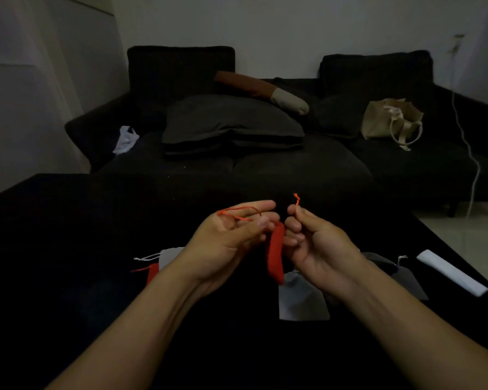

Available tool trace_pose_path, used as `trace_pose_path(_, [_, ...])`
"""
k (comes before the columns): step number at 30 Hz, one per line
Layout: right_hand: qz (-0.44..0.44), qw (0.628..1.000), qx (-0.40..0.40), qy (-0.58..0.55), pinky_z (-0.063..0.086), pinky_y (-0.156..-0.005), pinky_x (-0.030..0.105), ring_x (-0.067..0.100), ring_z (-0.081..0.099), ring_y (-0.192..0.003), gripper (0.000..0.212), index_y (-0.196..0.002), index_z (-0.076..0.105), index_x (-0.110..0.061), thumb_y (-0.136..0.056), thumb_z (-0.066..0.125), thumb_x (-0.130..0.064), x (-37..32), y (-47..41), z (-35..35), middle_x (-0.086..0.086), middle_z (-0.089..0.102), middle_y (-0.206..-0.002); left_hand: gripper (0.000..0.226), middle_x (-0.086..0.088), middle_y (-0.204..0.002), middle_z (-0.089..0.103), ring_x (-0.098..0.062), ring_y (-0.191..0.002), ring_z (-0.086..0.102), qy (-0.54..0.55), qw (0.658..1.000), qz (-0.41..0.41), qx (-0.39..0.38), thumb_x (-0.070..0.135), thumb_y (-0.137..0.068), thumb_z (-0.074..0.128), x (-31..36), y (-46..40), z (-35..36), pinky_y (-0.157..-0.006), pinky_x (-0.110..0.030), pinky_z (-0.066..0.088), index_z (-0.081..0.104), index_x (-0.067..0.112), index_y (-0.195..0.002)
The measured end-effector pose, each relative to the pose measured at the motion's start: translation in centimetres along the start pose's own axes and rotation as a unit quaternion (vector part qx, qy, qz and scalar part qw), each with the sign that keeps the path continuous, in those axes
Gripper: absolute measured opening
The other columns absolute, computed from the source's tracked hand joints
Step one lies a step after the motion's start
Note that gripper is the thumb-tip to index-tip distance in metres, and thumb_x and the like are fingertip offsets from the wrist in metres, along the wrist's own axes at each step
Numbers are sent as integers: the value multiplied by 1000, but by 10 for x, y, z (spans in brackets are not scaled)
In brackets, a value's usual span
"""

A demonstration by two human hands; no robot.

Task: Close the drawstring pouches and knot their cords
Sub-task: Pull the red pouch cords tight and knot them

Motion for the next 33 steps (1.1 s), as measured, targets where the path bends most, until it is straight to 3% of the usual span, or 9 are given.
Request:
trace_pose_path(6, [47, 998, 9, -38, 34, -41, 14, 6, 34, -40, 20, -89, 51, -8, -104, 38, -15, 15, 2, 2, -1, 41, -54, 17, -4, -82, 75, -3, -63, 66, 28, 998, 6, 59, 6, -94, 54, 2, 0, -3, -55, -11, 51, 68, 6, -103])
trace_pose_path(9, [40, 999, 16, -22, 35, -38, 15, 5, 33, -39, 20, -90, 51, -8, -104, 38, -13, 14, 4, 3, -1, 40, -54, 13, -4, -73, 72, -2, -47, 56, 22, 995, 19, 97, 14, -85, 62, 4, 0, -7, -41, -11, 40, 69, 7, -93])
trace_pose_path(14, [48, 998, 37, 32, 34, -38, 15, 5, 32, -40, 20, -91, 54, -7, -103, 39, -11, 14, 5, -1, -1, 41, -55, 26, -3, -59, 67, -3, -39, 50, -15, 991, 30, 132, 29, -73, 65, 8, 1, -11, -36, -13, 37, 69, 11, -92])
trace_pose_path(21, [44, 997, 56, 44, 33, -38, 15, 5, 32, -40, 19, -92, 54, -6, -104, 39, -12, 16, 4, -4, 0, 40, -55, 16, 0, -65, 67, -3, -50, 57, -2, 988, 47, 144, 16, -96, 55, 8, -1, -15, -45, -12, 45, 70, 10, -100])
trace_pose_path(25, [39, 996, 36, 71, 31, -39, 17, 6, 30, -41, 17, -90, 56, -7, -101, 46, -16, 13, 6, 0, -1, 36, -54, 26, -3, -74, 69, -4, -60, 63, 38, 992, 38, 116, 22, -100, 47, 8, -3, -13, -58, -14, 53, 68, 9, -108])
trace_pose_path(27, [-3, 991, 2, 132, 30, -42, 17, 7, 36, -46, 14, -89, 63, -7, -96, 56, -18, 8, 4, 2, 1, 44, -58, 23, -9, -90, 74, -10, -75, 70, 11, 995, 38, 94, 13, -97, 53, 8, -2, -12, -71, -18, 57, 66, 8, -116])
trace_pose_path(29, [-70, 960, -47, 268, 36, -48, 16, 9, 51, -59, 16, -99, 72, -8, -89, 66, -19, 1, 6, 8, 6, 59, -71, 35, -12, -109, 74, -19, -97, 72, -42, 997, 31, 56, 3, -91, 60, 8, 0, -10, -86, -26, 57, 62, 11, -125])
trace_pose_path(31, [-107, 926, -76, 355, 38, -55, 20, 14, 46, -60, 27, -106, 76, -15, -80, 75, -23, -4, 9, 12, 4, 51, -63, 38, -10, -114, 73, -20, -108, 70, -54, 998, 22, 29, -1, -92, 57, 9, 2, -7, -92, -28, 56, 60, 13, -128])
trace_pose_path(33, [-128, 902, -85, 405, 39, -61, 27, 22, 38, -60, 32, -102, 77, -20, -70, 79, -26, -10, 12, 12, 2, 42, -56, 33, -10, -111, 74, -19, -104, 71, -31, 998, 27, 40, -2, -95, 53, 10, 2, -7, -87, -25, 57, 62, 11, -123])
Point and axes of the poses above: each hand's wrist, its own y-axis away from the middle knuckle, its own z-axis out of the palm, x = y × z, the point moved 6 cm from there along -y, towards the middle knuckle
